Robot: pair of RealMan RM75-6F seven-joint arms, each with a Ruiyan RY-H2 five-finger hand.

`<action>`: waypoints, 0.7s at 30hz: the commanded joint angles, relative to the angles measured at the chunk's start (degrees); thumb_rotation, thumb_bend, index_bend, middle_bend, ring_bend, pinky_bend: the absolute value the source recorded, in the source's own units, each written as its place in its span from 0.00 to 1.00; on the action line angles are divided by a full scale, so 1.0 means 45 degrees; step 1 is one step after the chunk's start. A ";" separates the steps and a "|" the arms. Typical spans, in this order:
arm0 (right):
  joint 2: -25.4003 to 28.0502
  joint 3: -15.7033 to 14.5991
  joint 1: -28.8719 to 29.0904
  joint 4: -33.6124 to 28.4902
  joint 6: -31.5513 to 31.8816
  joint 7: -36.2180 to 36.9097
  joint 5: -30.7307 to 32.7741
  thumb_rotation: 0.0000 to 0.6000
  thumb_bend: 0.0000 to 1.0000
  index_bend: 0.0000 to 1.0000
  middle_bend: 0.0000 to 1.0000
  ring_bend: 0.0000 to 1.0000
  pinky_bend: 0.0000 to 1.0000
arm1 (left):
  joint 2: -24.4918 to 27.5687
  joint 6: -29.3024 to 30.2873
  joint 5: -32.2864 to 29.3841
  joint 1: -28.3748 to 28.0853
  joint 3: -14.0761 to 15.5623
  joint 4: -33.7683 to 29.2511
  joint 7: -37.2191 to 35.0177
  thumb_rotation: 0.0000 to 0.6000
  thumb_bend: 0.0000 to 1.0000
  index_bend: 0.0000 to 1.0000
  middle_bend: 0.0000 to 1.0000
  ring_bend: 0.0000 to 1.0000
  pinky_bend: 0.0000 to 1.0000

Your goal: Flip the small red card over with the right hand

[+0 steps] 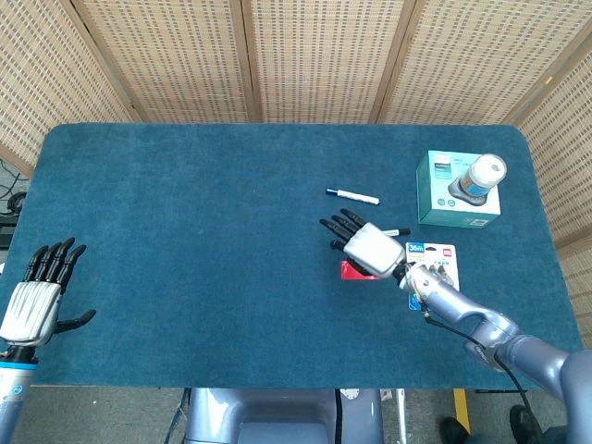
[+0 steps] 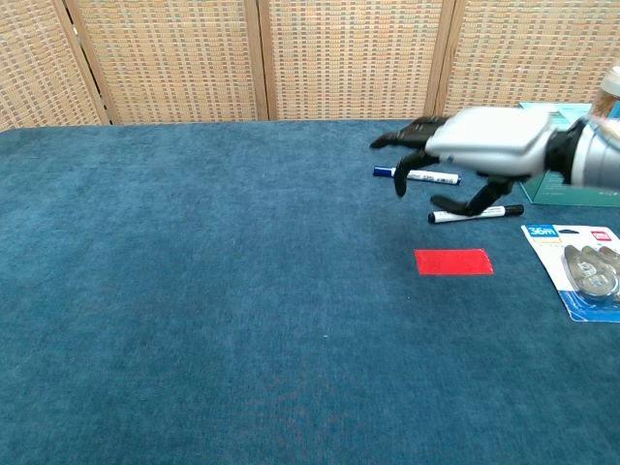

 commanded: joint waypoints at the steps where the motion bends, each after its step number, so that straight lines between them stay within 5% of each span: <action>1: -0.0313 -0.0269 0.0196 0.0198 -0.0293 0.0027 0.0105 1.00 0.64 0.32 0.00 0.00 0.00 | 0.0008 -0.0005 -0.0006 0.0003 0.0010 -0.0019 0.0000 1.00 0.02 0.00 0.00 0.00 0.00; 21: -0.1626 -0.0714 0.0679 0.1270 -0.1957 -0.1377 0.1547 1.00 0.67 0.35 0.00 0.00 0.00 | 0.0059 -0.0112 -0.0042 -0.0025 0.0057 -0.0116 0.0007 1.00 0.02 0.00 0.00 0.00 0.00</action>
